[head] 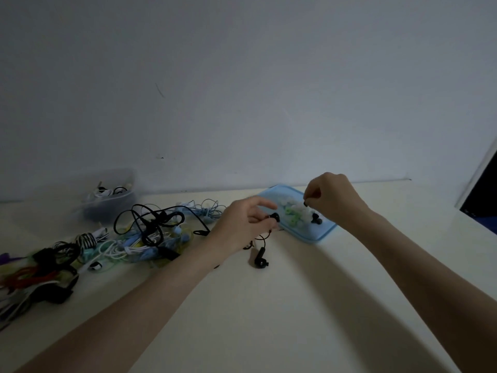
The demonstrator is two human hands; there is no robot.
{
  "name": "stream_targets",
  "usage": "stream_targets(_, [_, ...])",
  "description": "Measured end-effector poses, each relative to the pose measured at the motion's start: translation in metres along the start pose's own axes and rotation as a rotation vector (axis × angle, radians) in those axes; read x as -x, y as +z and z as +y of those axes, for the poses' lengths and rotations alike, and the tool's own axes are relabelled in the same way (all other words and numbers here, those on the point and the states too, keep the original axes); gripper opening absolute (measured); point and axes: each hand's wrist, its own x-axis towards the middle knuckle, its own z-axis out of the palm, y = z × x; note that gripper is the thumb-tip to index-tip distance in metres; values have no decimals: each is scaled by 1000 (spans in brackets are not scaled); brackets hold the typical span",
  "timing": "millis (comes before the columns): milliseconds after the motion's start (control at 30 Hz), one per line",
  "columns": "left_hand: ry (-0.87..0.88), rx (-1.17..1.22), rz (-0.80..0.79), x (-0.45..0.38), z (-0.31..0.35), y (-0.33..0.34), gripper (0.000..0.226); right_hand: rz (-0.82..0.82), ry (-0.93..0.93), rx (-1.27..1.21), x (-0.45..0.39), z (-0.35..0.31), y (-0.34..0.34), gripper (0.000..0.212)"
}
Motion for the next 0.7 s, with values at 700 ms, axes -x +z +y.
stream_targets(700, [147, 58, 181, 5, -15, 1, 21, 137, 129, -1048, 43, -35, 56, 12])
